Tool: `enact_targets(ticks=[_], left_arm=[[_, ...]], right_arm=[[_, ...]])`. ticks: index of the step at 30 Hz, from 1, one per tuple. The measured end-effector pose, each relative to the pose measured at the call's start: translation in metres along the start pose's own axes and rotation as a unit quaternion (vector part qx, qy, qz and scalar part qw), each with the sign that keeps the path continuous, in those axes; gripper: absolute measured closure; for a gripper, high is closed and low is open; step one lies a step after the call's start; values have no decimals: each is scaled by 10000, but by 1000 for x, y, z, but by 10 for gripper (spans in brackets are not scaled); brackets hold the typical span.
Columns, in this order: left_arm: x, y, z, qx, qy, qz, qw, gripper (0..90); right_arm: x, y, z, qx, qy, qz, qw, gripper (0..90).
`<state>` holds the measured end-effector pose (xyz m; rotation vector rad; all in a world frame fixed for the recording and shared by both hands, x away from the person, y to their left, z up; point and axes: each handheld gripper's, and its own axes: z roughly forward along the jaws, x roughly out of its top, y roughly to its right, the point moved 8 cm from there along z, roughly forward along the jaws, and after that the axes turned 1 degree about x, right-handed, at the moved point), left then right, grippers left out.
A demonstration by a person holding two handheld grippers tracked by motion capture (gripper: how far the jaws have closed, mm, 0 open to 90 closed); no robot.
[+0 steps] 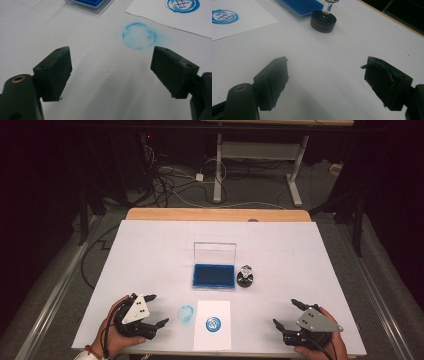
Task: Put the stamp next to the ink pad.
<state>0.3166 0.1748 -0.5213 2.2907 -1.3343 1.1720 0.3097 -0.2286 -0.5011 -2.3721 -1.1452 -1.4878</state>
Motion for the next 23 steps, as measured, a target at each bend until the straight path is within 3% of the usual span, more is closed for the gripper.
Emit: enact_targets(ticks=[5,10,17,23], left_arm=[[1,3,0,3,-16,141,9999,167],[0,-2,2,2,-29,90,10000,167],[1,-2,0,50,-60,202,9998,167],[3,-5,4,63,-76,131,9999,167]], right_arm=[[5,1,-1,-92,84,-17,9999,193],[5,3,-1,-158,89,-18,9998,191],[6,4,-2,-143,138,-44,9998,189],[3,7,0,-168,82,-22,9998,188]])
